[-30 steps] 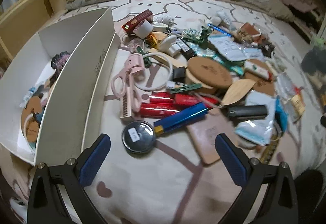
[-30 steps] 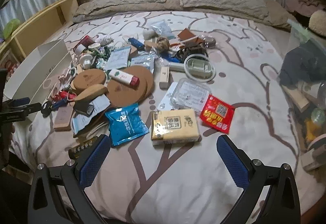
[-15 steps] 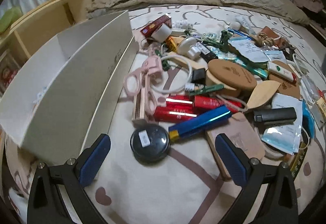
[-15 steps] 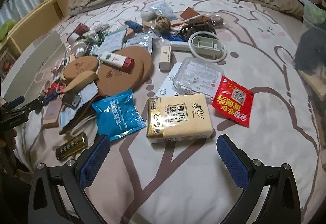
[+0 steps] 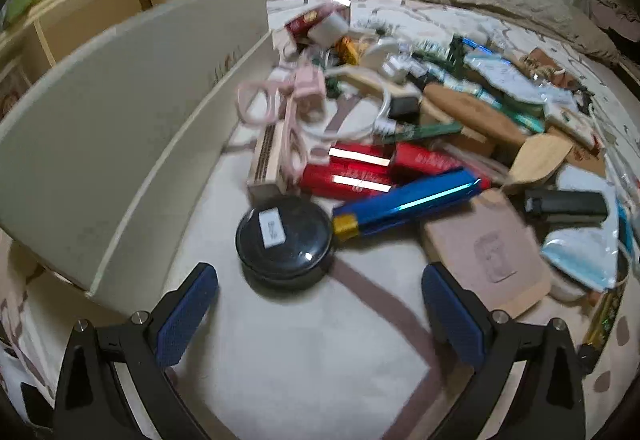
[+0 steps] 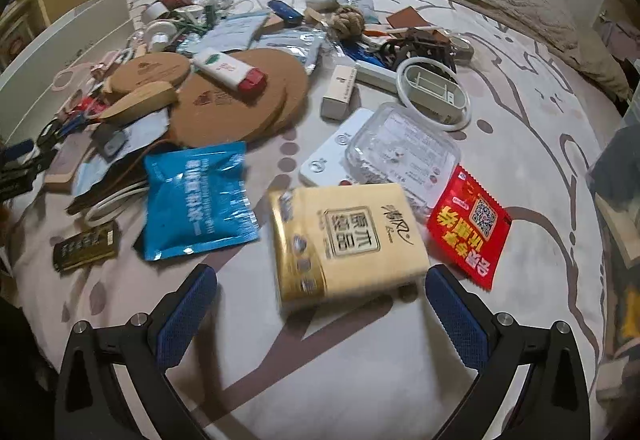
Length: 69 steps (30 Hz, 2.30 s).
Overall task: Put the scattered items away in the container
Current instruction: 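Grasp the black round tin with the left gripper, then grasp the yellow tissue pack with the right gripper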
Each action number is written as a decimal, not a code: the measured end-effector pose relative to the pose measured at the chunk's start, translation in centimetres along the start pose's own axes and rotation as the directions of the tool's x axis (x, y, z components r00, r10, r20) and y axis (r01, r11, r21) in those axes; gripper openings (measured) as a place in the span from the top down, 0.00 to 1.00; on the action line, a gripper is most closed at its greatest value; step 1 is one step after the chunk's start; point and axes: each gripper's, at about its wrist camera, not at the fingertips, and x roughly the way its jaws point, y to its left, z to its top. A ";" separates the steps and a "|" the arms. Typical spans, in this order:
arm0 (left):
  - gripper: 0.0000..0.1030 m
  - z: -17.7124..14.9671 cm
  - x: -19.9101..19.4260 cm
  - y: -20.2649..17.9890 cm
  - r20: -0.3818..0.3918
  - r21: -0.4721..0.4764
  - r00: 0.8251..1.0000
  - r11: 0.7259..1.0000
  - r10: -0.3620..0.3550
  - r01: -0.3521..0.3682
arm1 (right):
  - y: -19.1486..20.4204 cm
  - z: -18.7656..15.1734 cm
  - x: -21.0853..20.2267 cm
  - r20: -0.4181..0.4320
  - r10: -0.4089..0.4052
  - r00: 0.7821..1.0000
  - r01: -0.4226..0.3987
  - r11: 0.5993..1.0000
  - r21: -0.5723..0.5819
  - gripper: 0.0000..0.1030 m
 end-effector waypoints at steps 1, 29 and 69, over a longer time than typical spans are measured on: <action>0.00 -0.1 0.1 0.3 0.000 -0.013 1.000 1.000 -0.011 0.011 | -0.1 0.0 0.5 -0.014 0.006 1.000 -0.006 1.000 0.002 0.00; 0.01 0.2 0.9 1.3 0.082 -0.069 0.996 0.996 -0.044 0.050 | -1.4 -0.5 2.3 0.123 0.122 0.985 -0.125 0.992 0.016 0.00; 0.51 -2.7 -2.4 0.7 0.048 0.017 0.988 0.989 -0.147 0.147 | -0.4 1.8 0.8 0.020 0.160 0.987 -0.145 0.937 -0.318 0.00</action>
